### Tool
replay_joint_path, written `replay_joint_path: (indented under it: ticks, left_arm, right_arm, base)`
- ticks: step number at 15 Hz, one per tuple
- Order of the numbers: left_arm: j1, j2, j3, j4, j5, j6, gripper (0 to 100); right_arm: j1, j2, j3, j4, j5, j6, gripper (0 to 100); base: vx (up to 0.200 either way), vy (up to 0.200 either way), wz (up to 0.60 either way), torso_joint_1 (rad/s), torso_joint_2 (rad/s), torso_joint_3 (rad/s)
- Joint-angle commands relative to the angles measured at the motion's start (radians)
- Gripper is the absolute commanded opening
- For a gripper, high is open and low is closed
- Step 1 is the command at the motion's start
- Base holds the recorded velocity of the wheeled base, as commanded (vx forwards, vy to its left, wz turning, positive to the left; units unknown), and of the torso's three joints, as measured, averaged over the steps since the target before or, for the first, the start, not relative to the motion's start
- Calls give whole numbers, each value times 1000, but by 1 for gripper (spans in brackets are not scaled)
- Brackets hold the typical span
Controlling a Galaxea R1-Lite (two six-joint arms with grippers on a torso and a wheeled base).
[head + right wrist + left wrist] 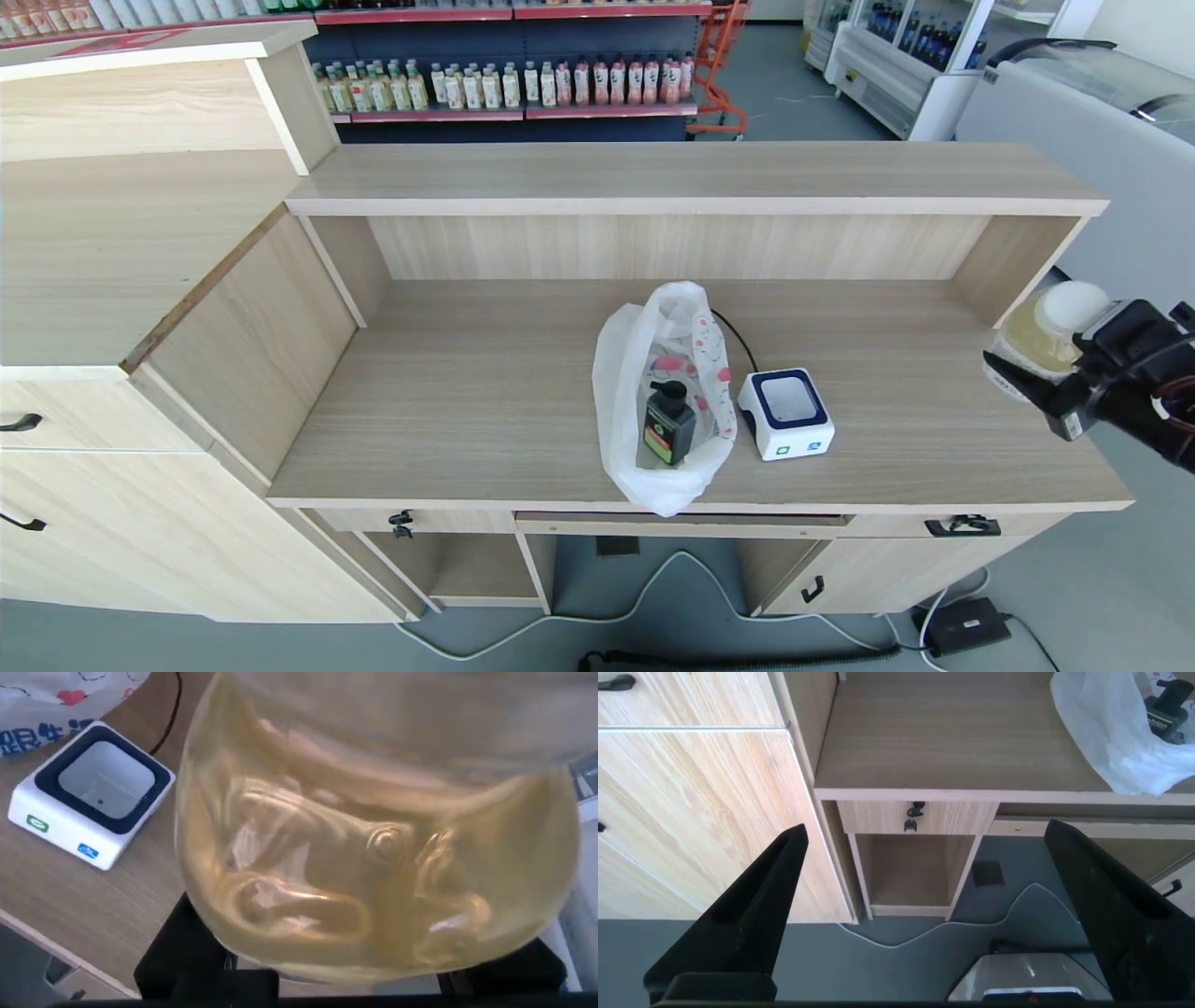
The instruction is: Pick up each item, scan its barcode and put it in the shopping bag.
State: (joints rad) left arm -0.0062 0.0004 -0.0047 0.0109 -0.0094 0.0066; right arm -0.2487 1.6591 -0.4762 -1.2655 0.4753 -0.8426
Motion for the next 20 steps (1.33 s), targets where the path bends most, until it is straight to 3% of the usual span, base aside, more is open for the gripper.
replay_joint_path:
  ticks: [1, 4, 9, 15, 20]
  left_arm:
    - [0, 0, 0, 0, 0, 0, 100]
    - [0, 0, 0, 0, 0, 1, 100]
    - [0, 0, 0, 0, 0, 1, 100]
    - [0, 0, 0, 0, 0, 0, 100]
    - [0, 0, 0, 0, 0, 0, 100]
  right_arm:
    - [-9, 108, -5, -81, 5, -64, 0]
    - [-9, 149, -15, -124, 19, -161, 0]
    - [9, 243, -73, -176, 88, -267, 0]
    - [11, 412, -150, -236, 282, -391, 0]
    - [23, 502, -167, -227, 330, -443, 0]
  base:
    - [0, 0, 0, 0, 0, 0]
    - [0, 0, 0, 0, 0, 0]
    - [0, 0, 600, 0, 0, 3]
    - [0, 0, 0, 0, 0, 0]
    - [0, 0, 0, 0, 0, 0]
